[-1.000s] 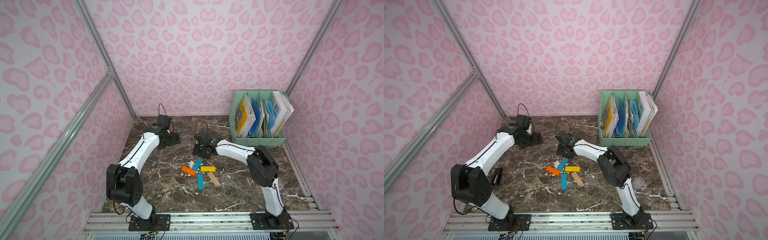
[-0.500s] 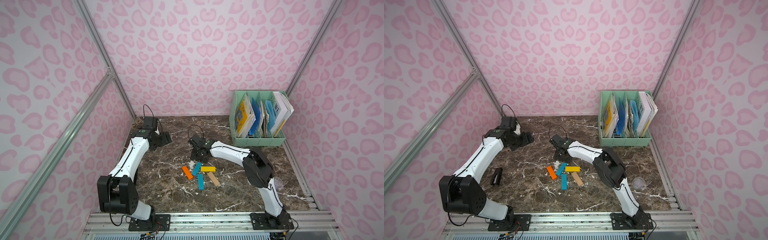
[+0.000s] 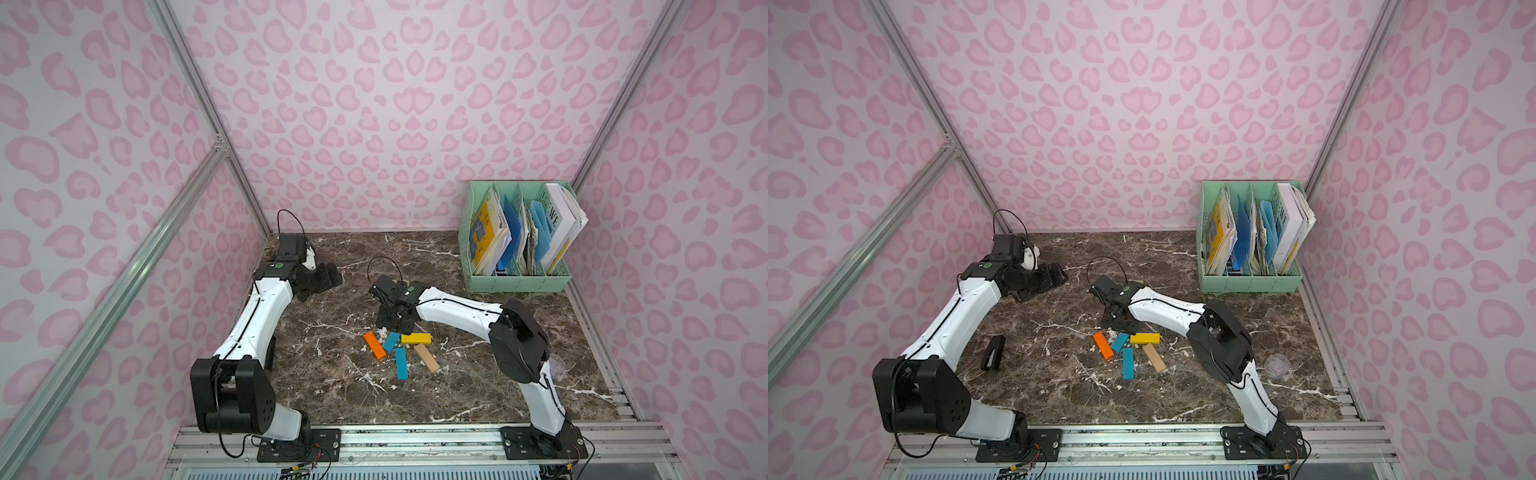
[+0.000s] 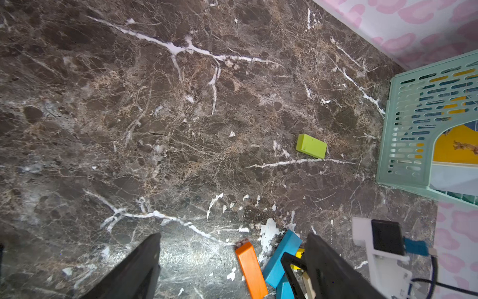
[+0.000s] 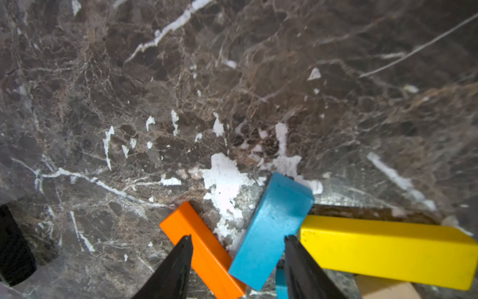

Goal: Assemble a giraffe with building blocks
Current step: Pick up the building block from the center of the board.

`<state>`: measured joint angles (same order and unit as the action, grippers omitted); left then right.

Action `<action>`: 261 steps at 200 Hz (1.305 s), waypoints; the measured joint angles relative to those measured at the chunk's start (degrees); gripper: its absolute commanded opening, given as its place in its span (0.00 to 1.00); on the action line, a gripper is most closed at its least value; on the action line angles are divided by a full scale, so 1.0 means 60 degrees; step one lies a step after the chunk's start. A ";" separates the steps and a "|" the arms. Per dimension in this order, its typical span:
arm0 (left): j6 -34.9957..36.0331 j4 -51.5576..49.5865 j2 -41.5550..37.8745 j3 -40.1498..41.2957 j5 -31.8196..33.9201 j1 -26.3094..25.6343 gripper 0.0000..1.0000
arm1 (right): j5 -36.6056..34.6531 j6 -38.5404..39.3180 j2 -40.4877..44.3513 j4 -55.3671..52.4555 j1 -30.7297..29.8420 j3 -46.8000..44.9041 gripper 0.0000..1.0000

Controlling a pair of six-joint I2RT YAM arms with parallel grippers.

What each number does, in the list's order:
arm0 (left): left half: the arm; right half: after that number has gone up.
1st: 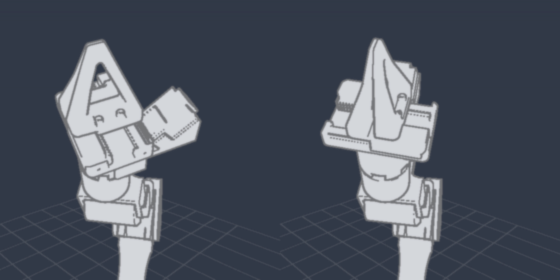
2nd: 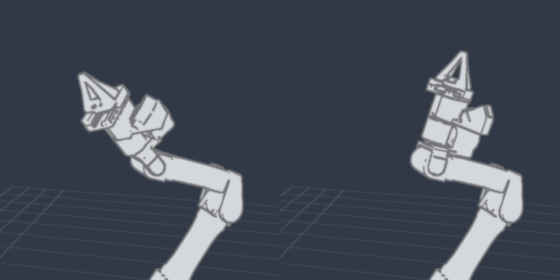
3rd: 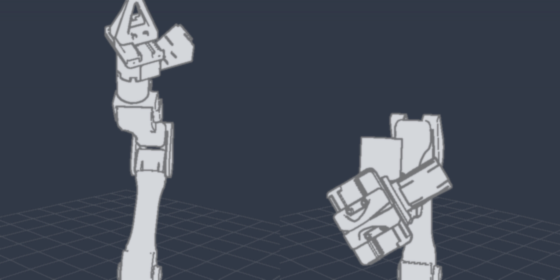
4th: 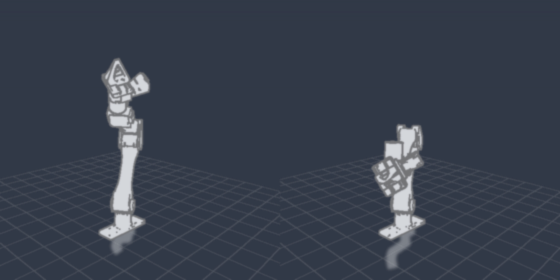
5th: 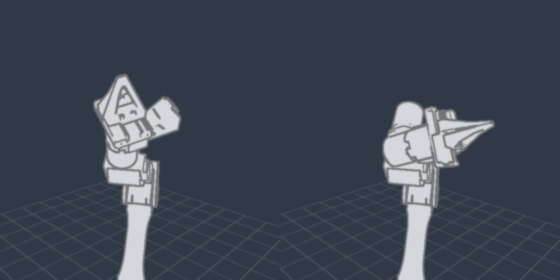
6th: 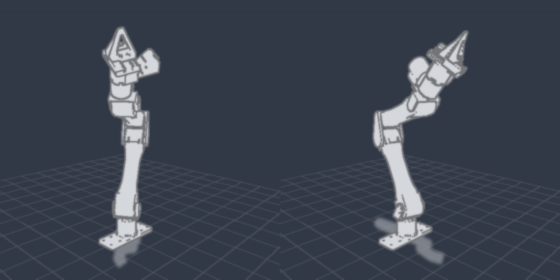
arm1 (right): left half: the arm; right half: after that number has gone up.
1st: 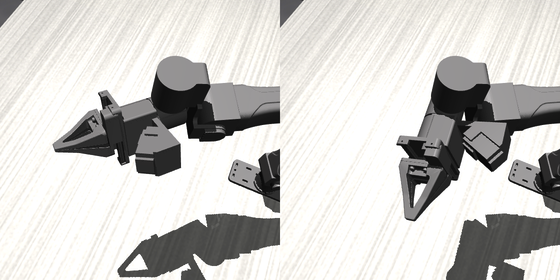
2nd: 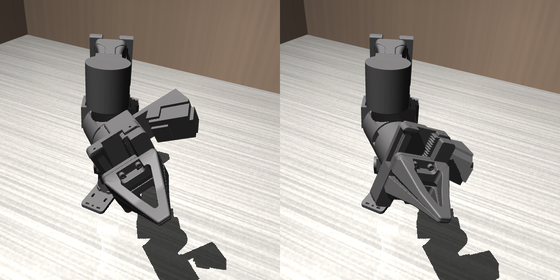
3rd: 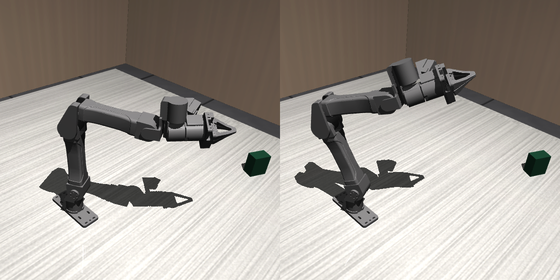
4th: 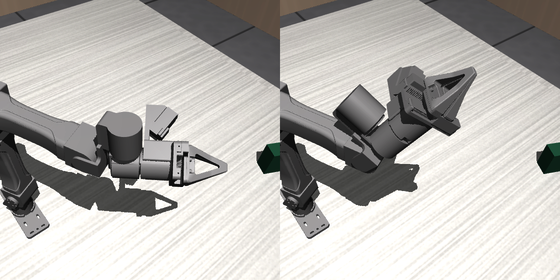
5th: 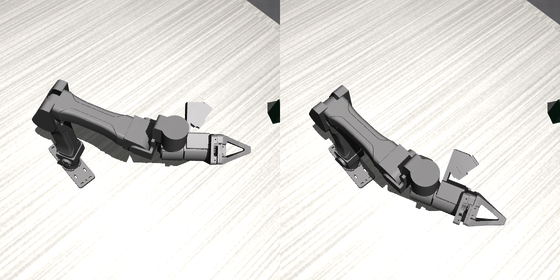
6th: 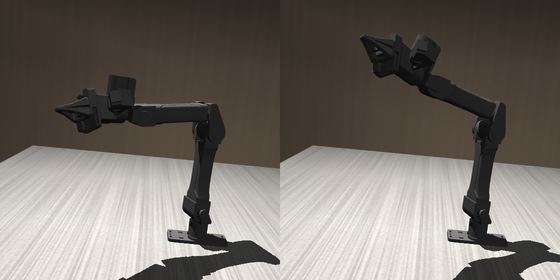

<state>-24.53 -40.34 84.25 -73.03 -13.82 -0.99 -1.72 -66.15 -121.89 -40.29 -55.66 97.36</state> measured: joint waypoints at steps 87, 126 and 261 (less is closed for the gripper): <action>-0.0076 0.0004 -0.0186 0.0025 -0.0135 0.0058 0.90 | 0.0572 -0.1024 -0.0495 -0.0361 -0.0335 0.0215 0.56; -0.0076 -0.0007 -0.0291 0.0062 -0.0164 0.0087 0.90 | 0.0463 -0.1290 -0.0597 -0.0543 -0.0448 0.0353 0.56; -0.0106 -0.0004 -0.0361 0.0106 -0.0248 0.0146 0.90 | -0.0040 -0.1639 -0.1096 -0.1759 -0.0492 0.0681 0.30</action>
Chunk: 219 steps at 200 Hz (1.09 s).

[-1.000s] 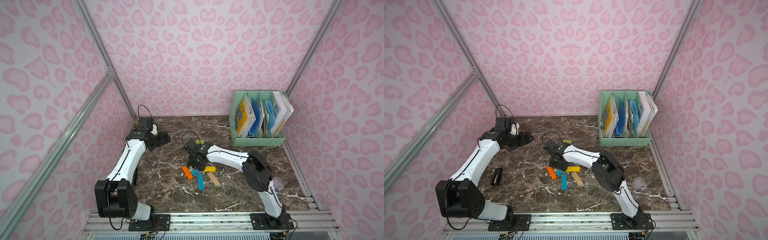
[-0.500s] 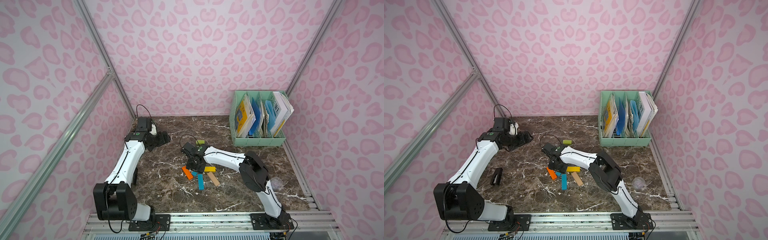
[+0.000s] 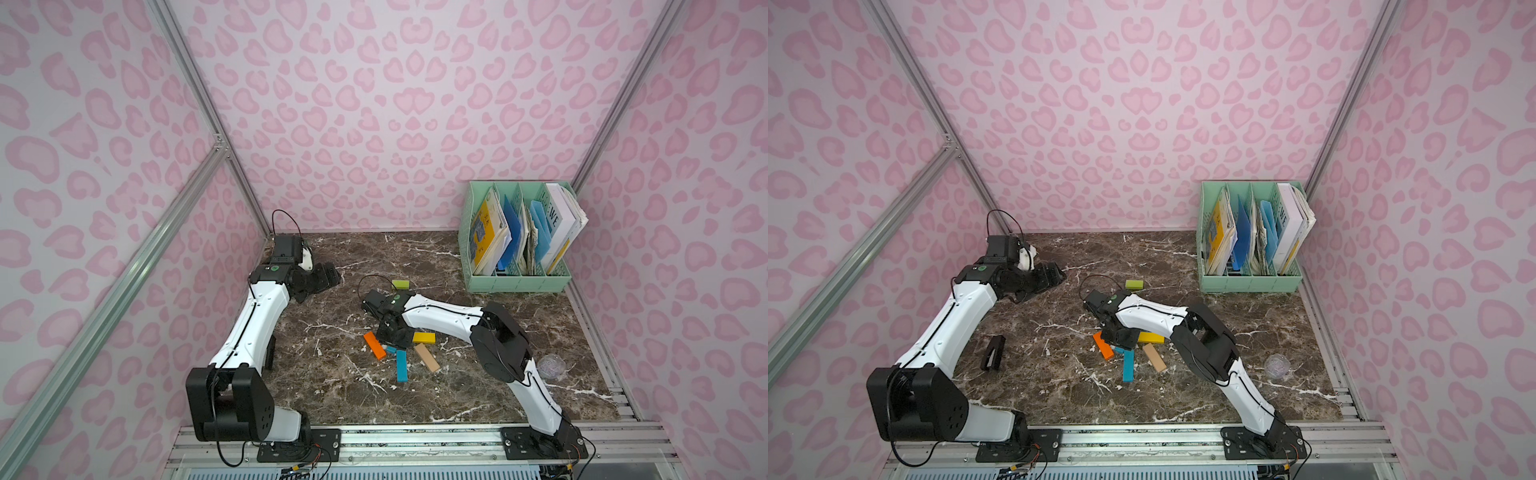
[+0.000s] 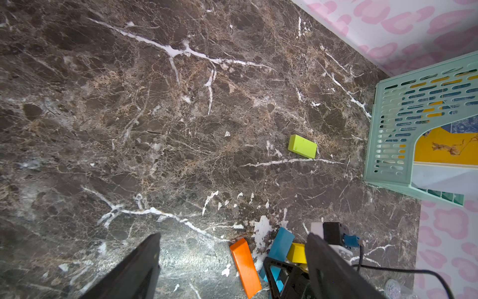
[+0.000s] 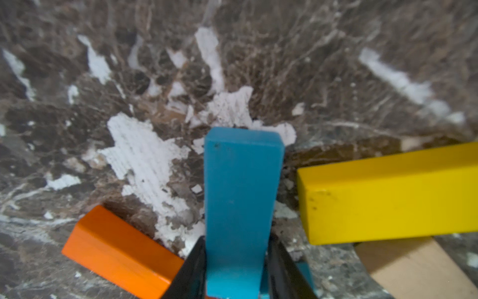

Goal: Assemble a giraffe with building blocks
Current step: Pick up the building block from the center of the board, then assemble the building block at the center of the board.

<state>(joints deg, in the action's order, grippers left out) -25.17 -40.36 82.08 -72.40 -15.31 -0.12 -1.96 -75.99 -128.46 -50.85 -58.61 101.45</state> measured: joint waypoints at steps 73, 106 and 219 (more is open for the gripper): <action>0.0000 0.0000 0.0004 0.0011 0.0000 0.0018 0.90 | -0.0725 0.1982 0.0404 0.0084 0.1162 0.0597 0.18; 0.0000 -0.0004 0.0036 0.0011 0.0000 0.0015 0.90 | -0.0947 0.3548 0.0390 0.0299 0.1865 0.0838 0.14; 0.0004 -0.0004 0.0091 0.0011 0.0007 0.0011 0.90 | -0.0073 0.5326 -0.0860 0.0681 0.2178 0.1446 0.62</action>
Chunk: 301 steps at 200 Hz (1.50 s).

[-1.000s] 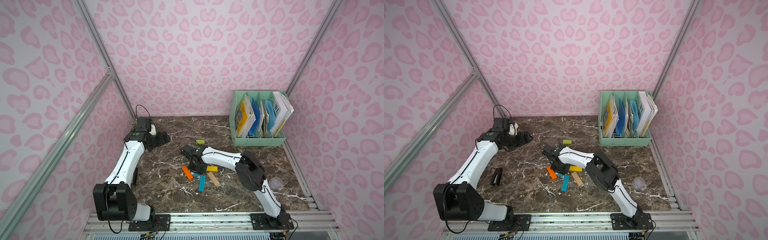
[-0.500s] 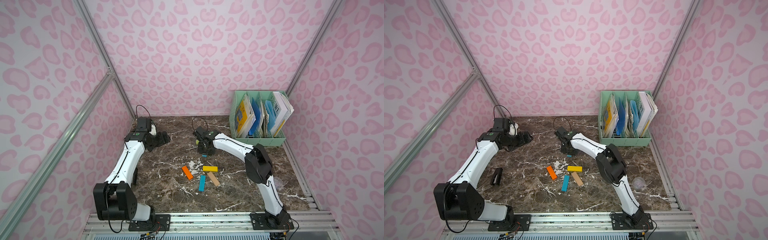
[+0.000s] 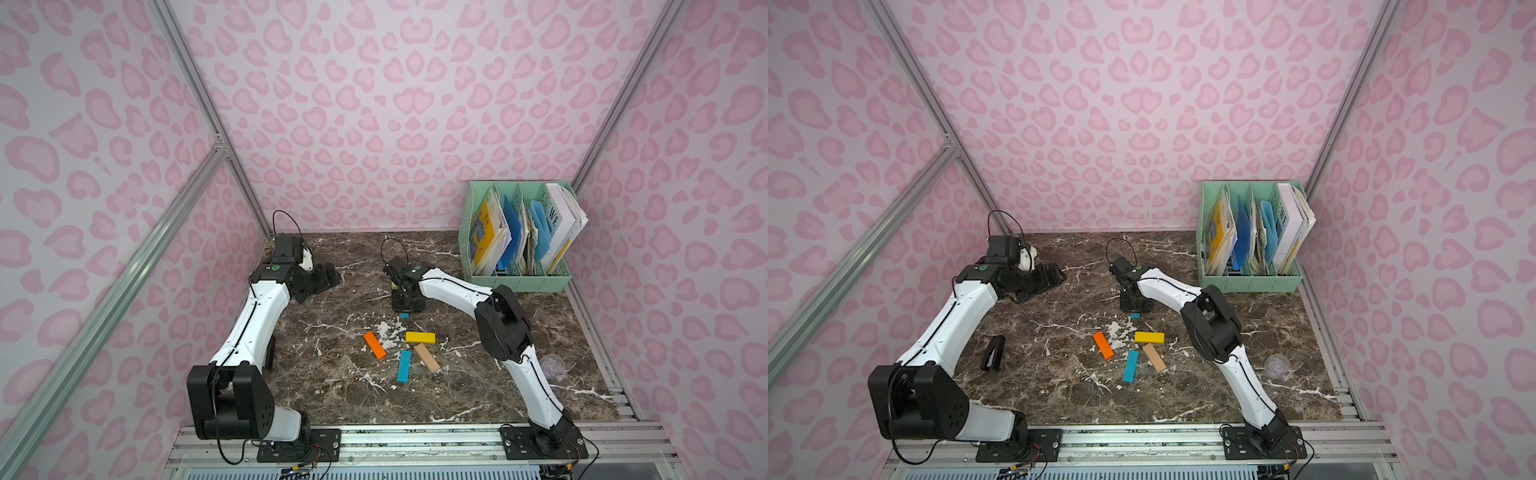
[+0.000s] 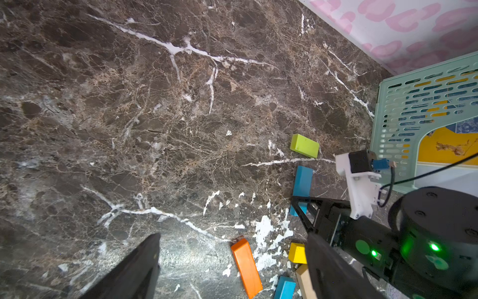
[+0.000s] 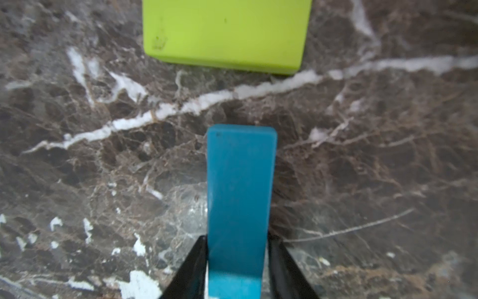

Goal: Assemble a giraffe with building blocks
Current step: Assemble the building block at the center of the board.

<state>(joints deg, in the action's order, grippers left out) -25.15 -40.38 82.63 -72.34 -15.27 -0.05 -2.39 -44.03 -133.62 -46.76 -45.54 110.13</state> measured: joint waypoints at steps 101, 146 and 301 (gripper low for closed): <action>0.0000 0.0000 0.0000 0.0000 -0.0007 0.0007 0.90 | -0.0466 0.0138 -0.0321 -0.0550 0.0040 0.0943 0.41; 0.0000 0.0000 0.0000 0.0000 -0.0007 0.0007 0.90 | -0.0557 0.0131 -0.0543 -0.0823 0.0044 0.1275 0.39; 0.0000 0.0004 -0.0004 0.0000 -0.0098 0.0033 0.90 | -0.1053 0.0047 -0.1300 -0.1668 0.0000 0.2517 0.27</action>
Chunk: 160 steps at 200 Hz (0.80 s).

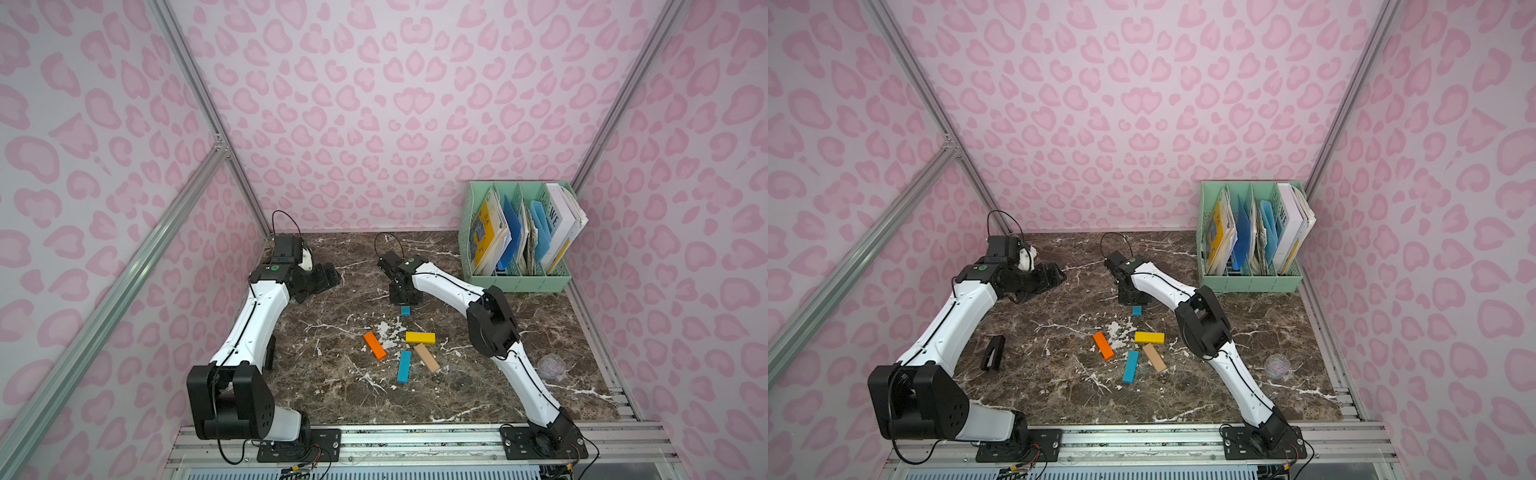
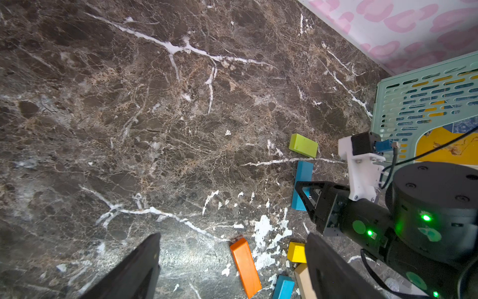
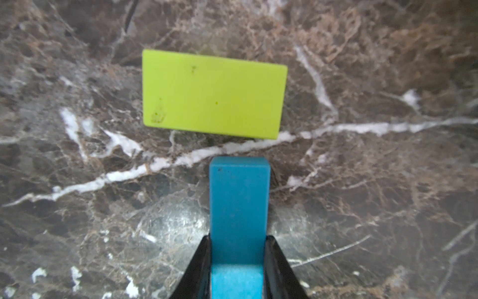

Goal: Assemble a giraffe with building blocks
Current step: Assemble the building block at the center of the board.

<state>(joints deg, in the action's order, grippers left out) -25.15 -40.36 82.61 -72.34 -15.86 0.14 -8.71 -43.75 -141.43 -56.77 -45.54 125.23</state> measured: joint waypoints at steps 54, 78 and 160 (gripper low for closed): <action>0.0000 0.0000 -0.0004 0.0000 -0.0011 0.0018 0.90 | 0.0000 -0.0171 -0.0222 -0.0168 0.0073 0.0415 0.27; 0.0000 0.0000 -0.0004 0.0000 -0.0015 0.0018 0.90 | 0.0018 -0.0200 -0.0291 -0.0200 0.0102 0.0532 0.27; 0.0000 0.0000 -0.0018 0.0000 -0.0029 0.0047 0.90 | 0.0069 -0.0200 -0.0364 -0.0226 0.0153 0.0659 0.27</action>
<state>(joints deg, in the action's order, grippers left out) -25.15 -40.36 82.50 -72.34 -16.03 0.43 -8.29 -44.95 -143.61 -58.13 -44.62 129.19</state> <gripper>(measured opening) 0.901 0.317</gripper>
